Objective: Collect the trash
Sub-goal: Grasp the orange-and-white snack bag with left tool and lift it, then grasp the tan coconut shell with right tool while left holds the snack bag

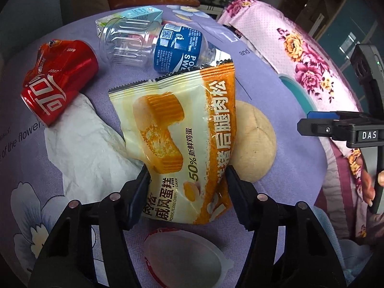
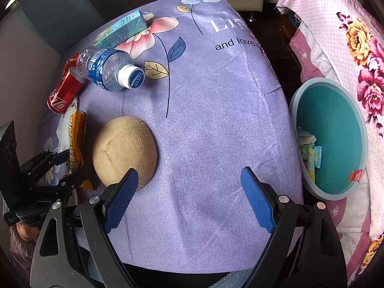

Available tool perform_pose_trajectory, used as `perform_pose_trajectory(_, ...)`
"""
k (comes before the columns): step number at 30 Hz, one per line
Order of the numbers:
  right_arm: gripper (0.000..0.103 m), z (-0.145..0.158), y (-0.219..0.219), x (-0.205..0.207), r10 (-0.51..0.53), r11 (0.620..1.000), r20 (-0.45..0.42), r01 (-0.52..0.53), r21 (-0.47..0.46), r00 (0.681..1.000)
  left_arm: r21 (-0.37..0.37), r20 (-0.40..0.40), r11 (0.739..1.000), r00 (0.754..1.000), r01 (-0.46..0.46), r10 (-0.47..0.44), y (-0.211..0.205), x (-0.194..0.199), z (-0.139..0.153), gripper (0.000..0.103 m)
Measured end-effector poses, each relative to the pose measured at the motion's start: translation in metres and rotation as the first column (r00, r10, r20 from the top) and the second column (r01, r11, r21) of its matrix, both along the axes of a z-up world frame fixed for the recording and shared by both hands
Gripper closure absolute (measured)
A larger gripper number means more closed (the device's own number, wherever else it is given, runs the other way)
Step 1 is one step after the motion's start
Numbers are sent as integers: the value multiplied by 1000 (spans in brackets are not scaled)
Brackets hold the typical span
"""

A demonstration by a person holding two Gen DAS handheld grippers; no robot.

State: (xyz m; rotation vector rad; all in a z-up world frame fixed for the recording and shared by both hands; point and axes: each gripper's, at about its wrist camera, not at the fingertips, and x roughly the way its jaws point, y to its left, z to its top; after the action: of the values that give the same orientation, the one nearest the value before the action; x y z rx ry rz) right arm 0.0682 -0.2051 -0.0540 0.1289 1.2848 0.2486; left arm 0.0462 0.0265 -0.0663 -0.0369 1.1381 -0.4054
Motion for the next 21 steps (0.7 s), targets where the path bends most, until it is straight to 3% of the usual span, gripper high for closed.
perform_pose_trajectory(10, 20, -8, 41, 0, 111, 994, 7, -111, -17, 994, -113, 51, 985, 989, -133, 139, 32, 4, 36, 45)
perform_pose_trajectory(21, 9, -30, 105, -10, 302, 947, 60, -292, -131, 952, -122, 52, 972, 977, -201, 208, 54, 5, 39, 45)
